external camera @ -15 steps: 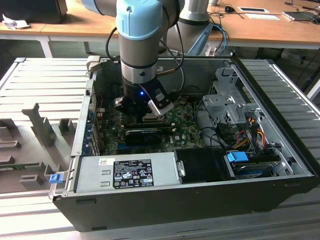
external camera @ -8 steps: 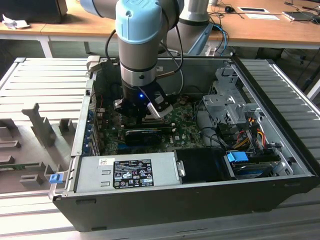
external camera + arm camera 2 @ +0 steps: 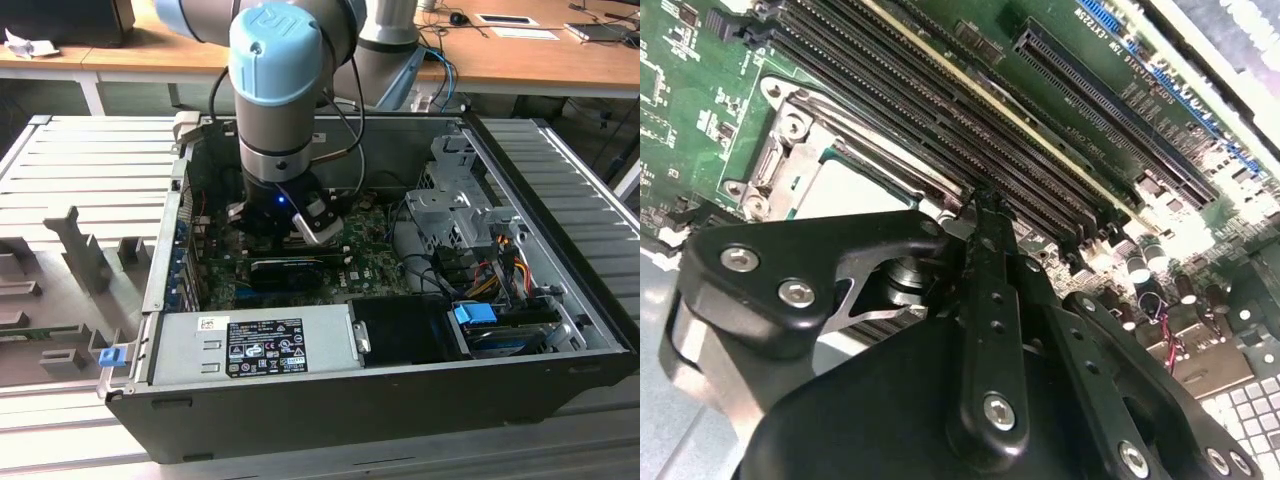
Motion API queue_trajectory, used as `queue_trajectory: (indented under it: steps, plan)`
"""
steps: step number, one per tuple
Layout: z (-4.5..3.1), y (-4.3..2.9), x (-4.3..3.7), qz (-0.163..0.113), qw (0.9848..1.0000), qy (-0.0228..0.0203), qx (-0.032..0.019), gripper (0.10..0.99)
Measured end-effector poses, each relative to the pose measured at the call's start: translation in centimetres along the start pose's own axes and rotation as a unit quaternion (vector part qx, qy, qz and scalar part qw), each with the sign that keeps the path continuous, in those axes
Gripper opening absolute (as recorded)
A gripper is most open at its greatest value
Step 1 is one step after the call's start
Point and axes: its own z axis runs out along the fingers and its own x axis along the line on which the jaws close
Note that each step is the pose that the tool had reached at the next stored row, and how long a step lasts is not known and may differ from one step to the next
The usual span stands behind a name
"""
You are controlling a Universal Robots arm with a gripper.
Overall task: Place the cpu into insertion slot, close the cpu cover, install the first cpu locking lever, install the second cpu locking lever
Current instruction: 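Install the second cpu locking lever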
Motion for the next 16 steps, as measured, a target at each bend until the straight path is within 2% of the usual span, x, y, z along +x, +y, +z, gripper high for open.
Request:
queue_trajectory:
  steps: [1,7,10,16]
  plan:
    - [0.10,-0.02,0.05,0.000,1.0000,-0.0001,-0.0014,0.106]
    - [0.47,-0.07,0.27,0.000,0.9998,-0.0022,-0.0178,0.106]
    - [0.55,-0.07,0.39,0.000,0.9998,-0.0024,-0.0196,0.106]
    - [-1.49,0.34,0.34,0.000,0.9998,-0.0023,-0.0196,0.106]
